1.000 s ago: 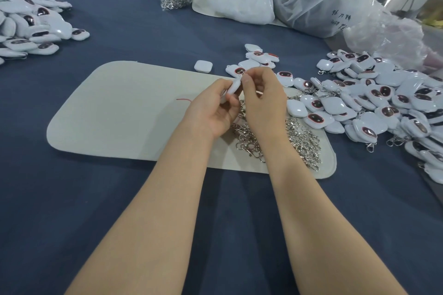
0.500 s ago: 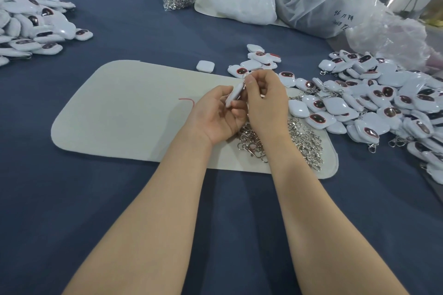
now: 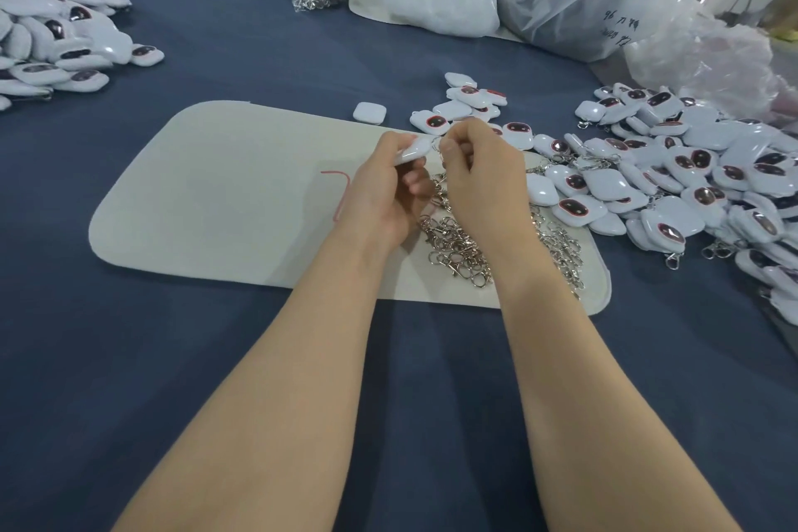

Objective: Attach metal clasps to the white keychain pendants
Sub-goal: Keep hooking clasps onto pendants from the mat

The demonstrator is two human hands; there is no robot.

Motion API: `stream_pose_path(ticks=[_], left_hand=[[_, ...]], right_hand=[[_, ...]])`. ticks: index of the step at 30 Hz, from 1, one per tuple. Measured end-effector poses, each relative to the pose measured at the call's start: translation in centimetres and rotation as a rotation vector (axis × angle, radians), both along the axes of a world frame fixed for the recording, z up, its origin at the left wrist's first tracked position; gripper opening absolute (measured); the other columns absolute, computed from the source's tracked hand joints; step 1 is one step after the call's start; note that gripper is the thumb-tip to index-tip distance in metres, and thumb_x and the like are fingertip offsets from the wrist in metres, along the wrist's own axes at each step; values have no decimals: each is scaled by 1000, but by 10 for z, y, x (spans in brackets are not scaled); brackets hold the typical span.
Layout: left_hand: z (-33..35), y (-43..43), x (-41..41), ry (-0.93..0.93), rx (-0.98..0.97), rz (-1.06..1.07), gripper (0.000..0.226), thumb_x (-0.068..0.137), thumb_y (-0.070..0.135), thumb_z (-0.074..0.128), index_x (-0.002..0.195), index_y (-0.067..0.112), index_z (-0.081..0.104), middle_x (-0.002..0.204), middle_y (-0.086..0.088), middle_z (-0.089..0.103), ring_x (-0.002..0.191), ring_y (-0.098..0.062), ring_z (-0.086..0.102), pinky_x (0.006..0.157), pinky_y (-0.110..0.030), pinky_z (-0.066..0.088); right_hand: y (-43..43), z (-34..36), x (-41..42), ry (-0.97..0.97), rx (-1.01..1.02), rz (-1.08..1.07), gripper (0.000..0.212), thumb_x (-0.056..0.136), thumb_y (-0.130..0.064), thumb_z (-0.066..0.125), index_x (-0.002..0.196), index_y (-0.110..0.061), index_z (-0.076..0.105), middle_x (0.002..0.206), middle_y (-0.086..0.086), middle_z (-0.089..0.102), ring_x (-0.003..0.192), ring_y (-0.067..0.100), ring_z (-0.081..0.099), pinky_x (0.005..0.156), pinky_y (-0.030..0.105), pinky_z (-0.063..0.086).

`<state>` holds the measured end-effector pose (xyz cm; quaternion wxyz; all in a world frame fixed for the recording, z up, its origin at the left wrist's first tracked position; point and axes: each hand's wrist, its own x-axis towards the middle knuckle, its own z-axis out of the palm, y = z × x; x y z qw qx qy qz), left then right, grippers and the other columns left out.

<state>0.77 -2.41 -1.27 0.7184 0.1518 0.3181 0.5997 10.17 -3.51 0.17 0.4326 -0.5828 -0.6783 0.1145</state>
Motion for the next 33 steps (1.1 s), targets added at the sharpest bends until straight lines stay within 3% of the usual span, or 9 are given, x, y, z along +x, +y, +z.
stream_pose_path(ticks=[6,9,12,15,19,23,28,30,33], left_hand=[[-1,-1,-4,-151,-53,-26,28,90,13,45,63,10,44,50,1,36,34,-6,25,30,-13,23],[-2,-2,-10,-362,-72,-157,24,96,20,37,74,11,42,46,2,38,28,-4,27,27,-12,23],[-3,-6,-12,-503,-76,-324,31,99,26,32,82,5,49,43,1,41,25,-6,31,26,-16,30],[-5,-9,-11,-514,-101,-514,45,100,34,30,79,4,57,44,0,45,29,-2,25,27,-13,31],[-7,-10,-14,-536,-159,-646,42,97,39,33,74,10,51,46,-2,47,32,0,26,30,-12,30],[-8,-11,-10,-502,-123,-572,38,99,35,30,76,11,49,43,2,42,25,-5,31,28,-13,26],[-6,-12,-5,-468,-84,-456,36,98,29,30,70,11,42,41,4,37,23,-8,30,26,-18,25],[-5,-12,-4,-423,-86,-435,34,97,30,32,67,14,37,40,5,36,23,-7,28,25,-17,23],[-5,-13,-2,-361,-85,-419,34,96,30,34,65,16,34,41,5,35,23,-6,27,25,-15,19]], right_hand=[[0,-1,-2,41,-40,25,12,95,-11,48,93,-7,59,69,-8,50,71,13,46,63,15,29],[-1,-4,-8,94,-56,44,11,96,-11,47,93,-7,57,68,-14,48,68,11,46,63,17,32],[-1,-3,-7,136,-45,34,9,96,-11,46,92,-13,54,69,-17,49,66,4,48,62,10,34],[1,0,-1,188,-44,41,9,96,-13,47,89,-16,52,71,-15,52,69,8,50,67,17,39],[3,3,6,127,-85,46,12,96,-14,47,86,-18,50,70,-15,51,64,1,46,60,9,35],[2,8,12,47,-149,30,12,97,-18,46,86,-17,52,68,-10,52,67,12,49,65,25,37],[0,14,18,8,-281,30,25,93,-16,46,79,0,59,72,12,60,73,32,57,77,41,49],[0,15,22,76,-377,63,27,92,-14,46,75,4,58,68,14,55,62,26,52,72,42,49],[0,15,25,189,-441,101,22,93,-14,48,75,-6,57,63,5,52,51,13,50,67,35,49]])
